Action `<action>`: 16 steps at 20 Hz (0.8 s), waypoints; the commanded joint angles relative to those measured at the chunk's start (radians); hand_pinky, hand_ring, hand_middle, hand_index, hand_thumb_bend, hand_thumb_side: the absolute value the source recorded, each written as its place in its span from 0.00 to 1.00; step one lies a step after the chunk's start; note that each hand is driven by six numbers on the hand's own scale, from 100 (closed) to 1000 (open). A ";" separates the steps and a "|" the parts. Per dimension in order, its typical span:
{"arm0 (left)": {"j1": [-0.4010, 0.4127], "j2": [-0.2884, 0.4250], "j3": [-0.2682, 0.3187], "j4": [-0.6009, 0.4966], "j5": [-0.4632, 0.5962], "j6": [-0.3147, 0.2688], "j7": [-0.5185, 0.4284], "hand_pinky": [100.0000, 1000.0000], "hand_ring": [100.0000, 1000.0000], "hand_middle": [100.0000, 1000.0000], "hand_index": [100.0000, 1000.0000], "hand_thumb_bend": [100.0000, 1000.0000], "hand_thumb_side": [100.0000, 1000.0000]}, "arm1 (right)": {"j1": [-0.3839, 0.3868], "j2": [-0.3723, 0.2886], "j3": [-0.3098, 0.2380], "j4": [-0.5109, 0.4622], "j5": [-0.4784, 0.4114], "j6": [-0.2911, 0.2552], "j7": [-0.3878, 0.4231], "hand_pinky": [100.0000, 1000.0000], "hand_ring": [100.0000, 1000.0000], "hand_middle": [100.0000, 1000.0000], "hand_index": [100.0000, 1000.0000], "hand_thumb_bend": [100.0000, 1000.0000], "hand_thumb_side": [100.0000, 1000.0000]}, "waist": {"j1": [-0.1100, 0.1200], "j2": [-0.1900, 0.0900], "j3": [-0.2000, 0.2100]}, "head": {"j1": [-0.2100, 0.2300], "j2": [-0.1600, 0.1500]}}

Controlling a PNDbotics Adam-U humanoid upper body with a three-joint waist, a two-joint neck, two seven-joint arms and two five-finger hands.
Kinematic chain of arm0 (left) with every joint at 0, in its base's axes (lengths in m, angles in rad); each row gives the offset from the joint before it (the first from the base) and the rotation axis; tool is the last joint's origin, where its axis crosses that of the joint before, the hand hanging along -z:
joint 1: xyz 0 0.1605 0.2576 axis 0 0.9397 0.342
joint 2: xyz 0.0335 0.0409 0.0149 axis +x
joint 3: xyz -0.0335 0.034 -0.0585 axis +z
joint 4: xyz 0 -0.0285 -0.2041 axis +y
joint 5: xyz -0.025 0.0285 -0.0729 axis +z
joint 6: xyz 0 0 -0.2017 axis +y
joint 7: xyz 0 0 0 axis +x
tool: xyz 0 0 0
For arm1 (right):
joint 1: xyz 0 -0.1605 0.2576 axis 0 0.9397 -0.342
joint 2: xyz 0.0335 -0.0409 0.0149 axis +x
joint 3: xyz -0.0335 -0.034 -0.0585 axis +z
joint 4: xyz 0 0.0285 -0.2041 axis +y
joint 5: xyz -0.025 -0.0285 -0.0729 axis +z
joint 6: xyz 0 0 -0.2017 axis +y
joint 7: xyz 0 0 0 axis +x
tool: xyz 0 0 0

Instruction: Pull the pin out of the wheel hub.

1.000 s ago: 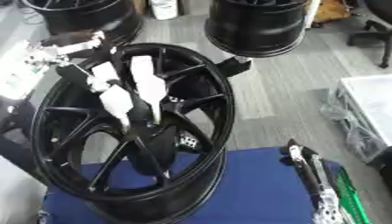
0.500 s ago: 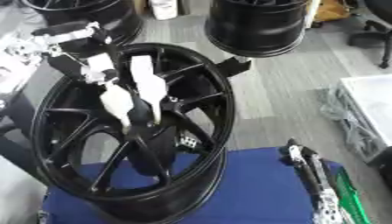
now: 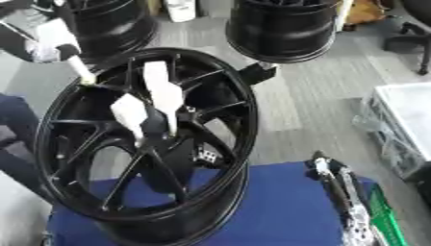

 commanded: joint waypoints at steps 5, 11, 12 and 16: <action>0.213 0.185 0.106 0.039 -0.060 0.061 0.105 0.55 0.27 0.21 0.43 0.27 0.15 | -0.003 -0.014 -0.008 -0.010 0.001 0.000 -0.008 0.62 0.53 0.51 0.55 0.00 0.82 | -0.008 -0.015 0.006 | -0.001 -0.002; 0.230 0.071 0.138 0.306 -0.300 0.050 0.159 0.60 0.43 0.38 0.57 0.40 0.28 | -0.005 -0.008 -0.007 -0.010 -0.001 -0.001 -0.005 0.62 0.53 0.51 0.55 0.00 0.82 | -0.017 -0.017 0.002 | 0.006 -0.002; 0.226 0.048 0.147 0.349 -0.340 0.043 0.172 0.64 0.52 0.49 0.66 0.47 0.37 | -0.006 -0.007 -0.007 -0.010 -0.001 -0.001 -0.005 0.62 0.53 0.51 0.55 0.00 0.82 | -0.018 -0.016 0.002 | 0.007 -0.002; 0.214 -0.022 0.189 0.469 -0.451 0.017 0.242 0.76 0.74 0.78 0.86 0.68 0.58 | -0.010 -0.002 -0.009 -0.011 -0.003 -0.001 -0.007 0.62 0.53 0.51 0.55 0.00 0.81 | -0.024 -0.012 -0.003 | 0.006 -0.002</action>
